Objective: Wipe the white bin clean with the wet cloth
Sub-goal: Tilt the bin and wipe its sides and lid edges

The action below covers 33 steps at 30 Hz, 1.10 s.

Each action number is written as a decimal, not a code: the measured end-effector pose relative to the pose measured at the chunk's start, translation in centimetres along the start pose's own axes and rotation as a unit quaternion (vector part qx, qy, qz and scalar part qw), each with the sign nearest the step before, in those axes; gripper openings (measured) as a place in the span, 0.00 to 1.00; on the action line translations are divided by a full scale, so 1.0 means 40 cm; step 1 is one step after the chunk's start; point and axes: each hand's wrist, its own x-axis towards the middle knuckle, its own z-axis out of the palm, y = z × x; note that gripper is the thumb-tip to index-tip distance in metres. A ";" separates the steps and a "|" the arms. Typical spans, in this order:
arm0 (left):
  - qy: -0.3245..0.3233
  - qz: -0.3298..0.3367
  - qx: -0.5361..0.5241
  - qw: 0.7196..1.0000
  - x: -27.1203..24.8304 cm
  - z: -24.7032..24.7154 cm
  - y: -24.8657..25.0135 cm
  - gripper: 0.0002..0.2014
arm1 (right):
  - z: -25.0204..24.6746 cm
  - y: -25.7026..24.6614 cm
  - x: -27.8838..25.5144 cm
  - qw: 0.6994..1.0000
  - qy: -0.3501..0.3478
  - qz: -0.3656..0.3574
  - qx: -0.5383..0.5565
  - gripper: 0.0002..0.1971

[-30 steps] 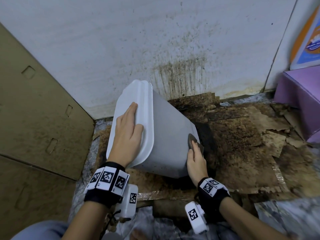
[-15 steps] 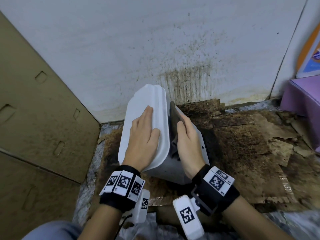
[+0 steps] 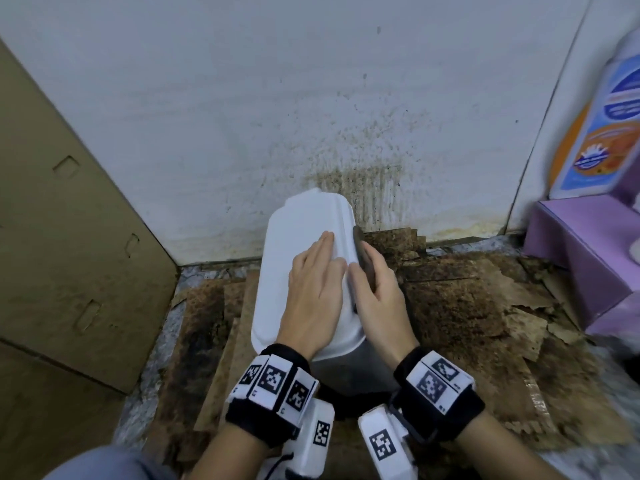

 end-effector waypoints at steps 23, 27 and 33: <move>0.024 -0.163 0.062 0.984 -0.011 -0.020 -0.054 0.33 | -0.197 0.018 0.023 0.995 -0.056 0.072 -0.029 0.37; 0.009 -0.177 0.036 0.983 -0.008 -0.011 -0.066 0.43 | -0.194 0.018 0.020 0.995 -0.049 0.071 -0.041 0.43; 0.035 -0.156 -0.047 0.986 -0.011 -0.005 -0.074 0.38 | -0.186 0.022 0.015 0.992 -0.026 0.069 -0.102 0.55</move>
